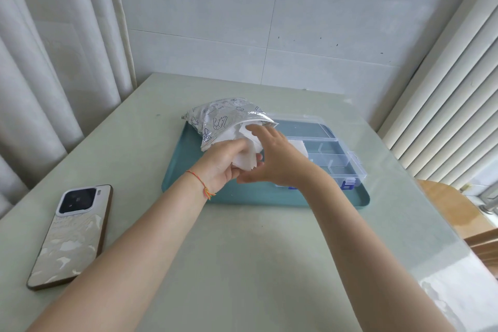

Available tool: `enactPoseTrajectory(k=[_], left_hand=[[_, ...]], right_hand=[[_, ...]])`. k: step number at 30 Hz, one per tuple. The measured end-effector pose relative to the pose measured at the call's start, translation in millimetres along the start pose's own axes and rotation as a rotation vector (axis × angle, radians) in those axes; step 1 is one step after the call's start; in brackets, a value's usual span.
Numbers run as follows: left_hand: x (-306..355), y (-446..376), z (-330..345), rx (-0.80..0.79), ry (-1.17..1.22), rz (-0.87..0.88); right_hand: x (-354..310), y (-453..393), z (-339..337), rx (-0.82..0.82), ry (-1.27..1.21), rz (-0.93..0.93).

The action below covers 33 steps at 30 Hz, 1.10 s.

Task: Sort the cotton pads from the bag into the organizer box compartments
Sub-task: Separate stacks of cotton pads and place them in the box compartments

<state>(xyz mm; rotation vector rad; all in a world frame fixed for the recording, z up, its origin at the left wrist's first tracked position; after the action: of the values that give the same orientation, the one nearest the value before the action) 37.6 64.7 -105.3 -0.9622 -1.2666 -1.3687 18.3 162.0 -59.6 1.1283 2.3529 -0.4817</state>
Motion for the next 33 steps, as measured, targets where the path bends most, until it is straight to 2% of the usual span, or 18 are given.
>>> enactPoseTrajectory(k=[6, 9, 14, 22, 25, 27, 29, 33], left_hand=[[-7.1, 1.2, 20.2, -0.188, 0.101, -0.12], [-9.8, 0.0, 24.0, -0.202, 0.12, -0.147], [-7.2, -1.4, 22.9, -0.138, 0.024, -0.143], [-6.0, -6.9, 44.3, -0.229, 0.005, -0.157], [-5.4, -16.8, 49.2, -0.203, -0.052, -0.131], [0.3, -26.4, 52.9, -0.187, -0.109, -0.051], [8.2, -29.8, 65.7, -0.261, -0.186, 0.032], [19.0, -34.6, 98.5, -0.394, -0.329, 0.158]], right_hand=[[-13.4, 7.0, 6.9, 0.003, 0.012, -0.054], [-14.8, 6.8, 7.6, 0.01, 0.037, -0.062], [-14.1, 4.2, 0.7, 0.094, 0.095, -0.107], [-5.1, 6.1, -16.5, 0.171, 0.132, -0.14], [11.9, 11.1, -27.4, 0.095, -0.035, -0.05], [30.3, 15.3, -40.8, 0.074, -0.291, 0.033], [49.5, 19.8, -55.1, 0.116, -0.503, 0.128], [81.0, 22.4, -68.1, 0.143, -0.522, 0.273]])
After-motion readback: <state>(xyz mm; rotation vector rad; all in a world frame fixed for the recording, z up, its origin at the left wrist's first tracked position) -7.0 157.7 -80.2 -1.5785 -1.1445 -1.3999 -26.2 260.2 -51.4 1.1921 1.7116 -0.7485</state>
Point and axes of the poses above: each hand's wrist, its own y-axis away from the middle knuckle, its own z-axis out of the palm, x = y × z, the point moved 8 cm from there along -y, towards the middle knuckle, and after that the axes turned 8 degrees about -y, right-handed, at the moved point
